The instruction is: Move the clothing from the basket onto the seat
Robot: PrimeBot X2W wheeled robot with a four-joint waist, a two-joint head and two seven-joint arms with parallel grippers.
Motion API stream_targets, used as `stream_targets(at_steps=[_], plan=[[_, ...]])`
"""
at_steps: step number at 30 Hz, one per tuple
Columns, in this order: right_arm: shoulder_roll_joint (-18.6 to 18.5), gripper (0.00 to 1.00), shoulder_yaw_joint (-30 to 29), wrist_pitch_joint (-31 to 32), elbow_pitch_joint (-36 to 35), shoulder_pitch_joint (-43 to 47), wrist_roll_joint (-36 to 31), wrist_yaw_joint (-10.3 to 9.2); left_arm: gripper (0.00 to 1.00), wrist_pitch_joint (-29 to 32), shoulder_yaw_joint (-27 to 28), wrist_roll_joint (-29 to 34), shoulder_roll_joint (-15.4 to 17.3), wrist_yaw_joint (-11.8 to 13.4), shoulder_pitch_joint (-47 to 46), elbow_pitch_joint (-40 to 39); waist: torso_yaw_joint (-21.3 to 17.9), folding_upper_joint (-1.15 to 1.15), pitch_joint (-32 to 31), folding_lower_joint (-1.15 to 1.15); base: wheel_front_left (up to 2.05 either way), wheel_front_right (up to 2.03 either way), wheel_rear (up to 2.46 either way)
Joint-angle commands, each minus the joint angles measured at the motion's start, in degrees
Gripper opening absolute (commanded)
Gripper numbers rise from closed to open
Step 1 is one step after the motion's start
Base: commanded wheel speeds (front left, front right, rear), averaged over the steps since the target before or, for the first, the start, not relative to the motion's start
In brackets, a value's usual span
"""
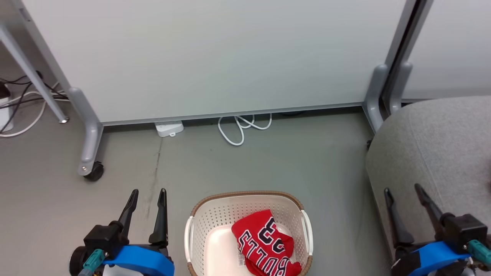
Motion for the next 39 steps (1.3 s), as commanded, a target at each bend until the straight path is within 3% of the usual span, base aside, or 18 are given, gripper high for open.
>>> stream_targets(at_steps=[1,10,28,39], plan=[[0.3,1.0,0.3,-0.4,0.3,1.1,0.3,0.01,1.0,-0.2,0.3,0.0,0.3,-0.1,0.6,0.2,0.7,0.0,-0.4,0.01,0.0,0.0,0.0],[1.2,1.0,0.9,-0.9,1.0,0.8,-0.2,0.01,1.0,-0.2,0.2,-0.1,0.6,-0.1,0.7,0.1,1.7,0.0,-0.5,0.01,0.0,0.0,0.0],[1.7,1.0,1.3,-2.2,1.9,-1.7,-0.2,0.01,1.0,-0.2,-0.4,0.3,0.2,-0.1,-0.4,-0.1,-0.4,0.0,2.4,0.01,0.0,0.0,0.0],[1.7,1.0,3.3,-3.0,-0.4,-8.5,-0.8,0.01,1.0,-0.2,-2.6,0.5,2.3,-0.1,-6.0,0.7,-6.3,0.0,14.2,0.01,0.0,0.0,0.0]])
